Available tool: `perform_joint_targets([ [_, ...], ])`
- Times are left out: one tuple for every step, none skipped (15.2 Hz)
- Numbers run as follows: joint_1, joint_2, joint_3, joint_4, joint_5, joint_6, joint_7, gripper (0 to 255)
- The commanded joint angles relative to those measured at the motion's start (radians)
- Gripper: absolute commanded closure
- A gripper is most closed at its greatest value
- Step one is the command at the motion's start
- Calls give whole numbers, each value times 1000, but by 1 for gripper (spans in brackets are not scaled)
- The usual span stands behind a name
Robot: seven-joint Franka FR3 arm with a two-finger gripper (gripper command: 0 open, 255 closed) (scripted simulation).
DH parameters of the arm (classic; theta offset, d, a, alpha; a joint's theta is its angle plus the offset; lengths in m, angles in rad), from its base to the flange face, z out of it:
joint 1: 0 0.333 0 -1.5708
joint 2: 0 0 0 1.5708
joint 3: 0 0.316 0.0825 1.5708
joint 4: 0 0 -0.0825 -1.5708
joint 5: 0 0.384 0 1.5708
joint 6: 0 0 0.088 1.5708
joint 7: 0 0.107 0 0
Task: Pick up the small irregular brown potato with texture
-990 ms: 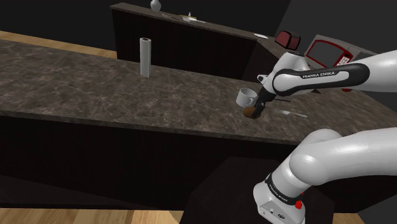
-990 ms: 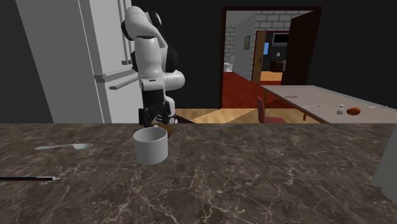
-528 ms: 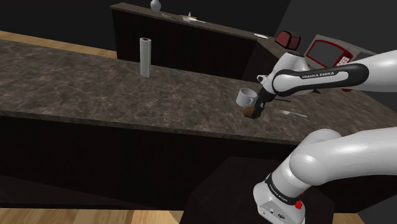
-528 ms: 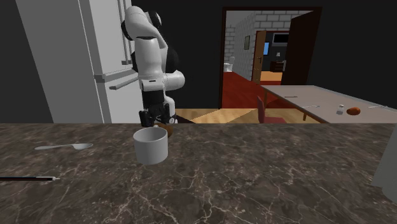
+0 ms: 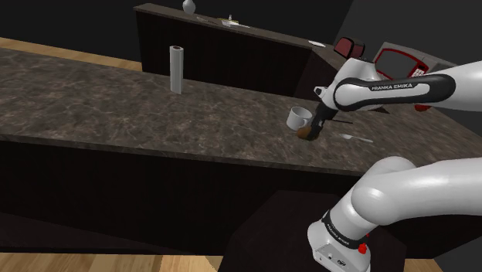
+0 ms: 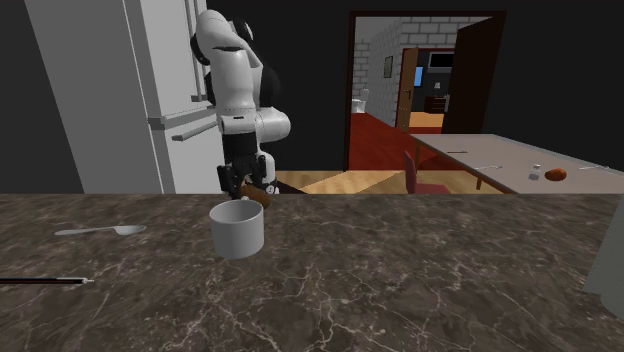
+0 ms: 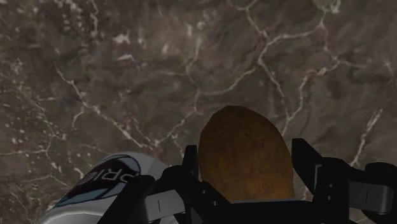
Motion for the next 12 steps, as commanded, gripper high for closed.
perform_joint_targets([
  [1, -20, 13, 17, 8, -37, 1, 255],
  [1, -28, 19, 26, 12, -54, 1, 255],
  [1, -37, 24, 35, 16, -71, 1, 255],
  [2, -44, 30, 44, 20, -88, 1, 255],
  [2, -52, 35, 53, 24, -105, 1, 255],
  [3, -58, 41, 63, 28, -121, 1, 255],
  [4, -65, 46, 72, 32, -137, 1, 255],
  [5, -71, 51, 82, 35, -153, 1, 255],
  [5, -76, 56, 92, 39, -168, 1, 255],
  [6, -82, 61, 103, 43, -184, 1, 255],
  [7, -83, 62, 104, 44, -186, 1, 255],
  [7, -82, 62, 104, 44, -186, 1, 255],
])
